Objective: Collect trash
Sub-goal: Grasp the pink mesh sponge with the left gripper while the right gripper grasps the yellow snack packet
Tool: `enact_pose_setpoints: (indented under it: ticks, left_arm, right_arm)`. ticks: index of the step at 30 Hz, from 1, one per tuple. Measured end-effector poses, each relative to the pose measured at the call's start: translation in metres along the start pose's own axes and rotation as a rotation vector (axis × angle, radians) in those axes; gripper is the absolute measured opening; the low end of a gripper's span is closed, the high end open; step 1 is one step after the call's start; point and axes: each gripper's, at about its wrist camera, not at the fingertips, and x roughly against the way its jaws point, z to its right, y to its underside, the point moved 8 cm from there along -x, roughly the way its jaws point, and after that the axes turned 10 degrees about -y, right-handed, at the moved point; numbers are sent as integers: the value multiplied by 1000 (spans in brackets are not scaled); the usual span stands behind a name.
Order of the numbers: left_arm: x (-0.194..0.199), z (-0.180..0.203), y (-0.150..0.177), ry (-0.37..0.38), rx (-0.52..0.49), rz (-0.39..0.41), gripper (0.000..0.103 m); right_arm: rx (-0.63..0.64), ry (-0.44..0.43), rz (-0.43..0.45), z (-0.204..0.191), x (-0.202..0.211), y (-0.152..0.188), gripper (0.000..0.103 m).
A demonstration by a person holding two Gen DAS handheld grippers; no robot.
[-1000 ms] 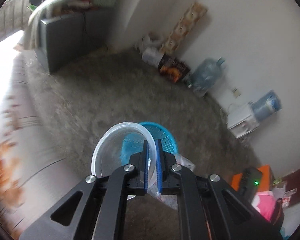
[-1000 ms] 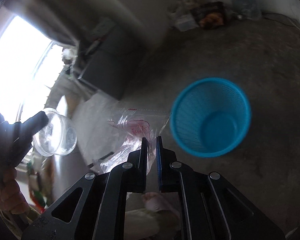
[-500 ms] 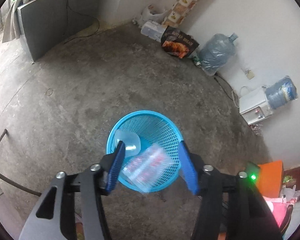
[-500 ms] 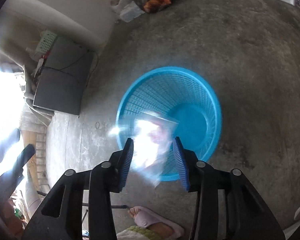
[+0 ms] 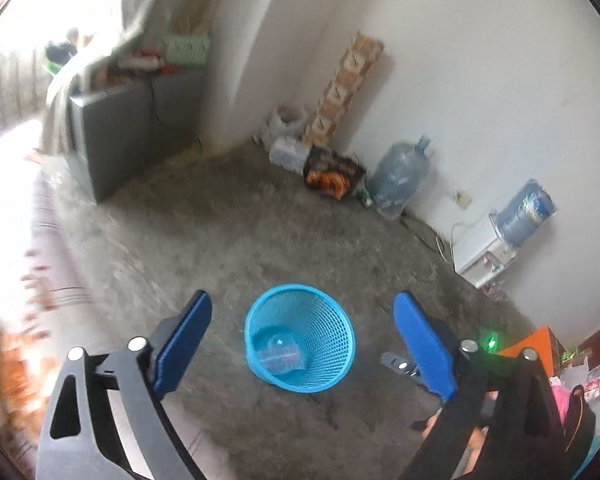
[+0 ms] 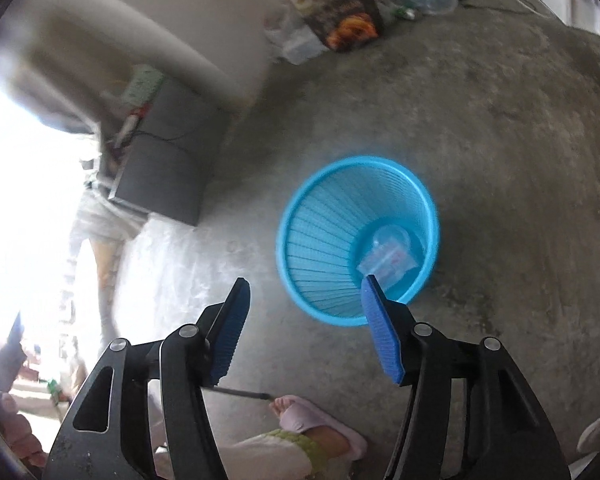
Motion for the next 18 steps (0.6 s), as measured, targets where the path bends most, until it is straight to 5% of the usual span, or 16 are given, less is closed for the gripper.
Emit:
enact_pose_setpoints:
  ticks: [8, 12, 18]
  left_arm:
    - [124, -87, 38, -213, -7, 174, 96]
    - [169, -137, 70, -370, -8, 207, 96]
    - [210, -177, 105, -490, -17, 233, 96]
  right_arm:
    - [133, -155, -78, -86, 8, 27, 63]
    - [195, -246, -145, -139, -5, 48, 65]
    - [276, -361, -283, -214, -36, 92, 66]
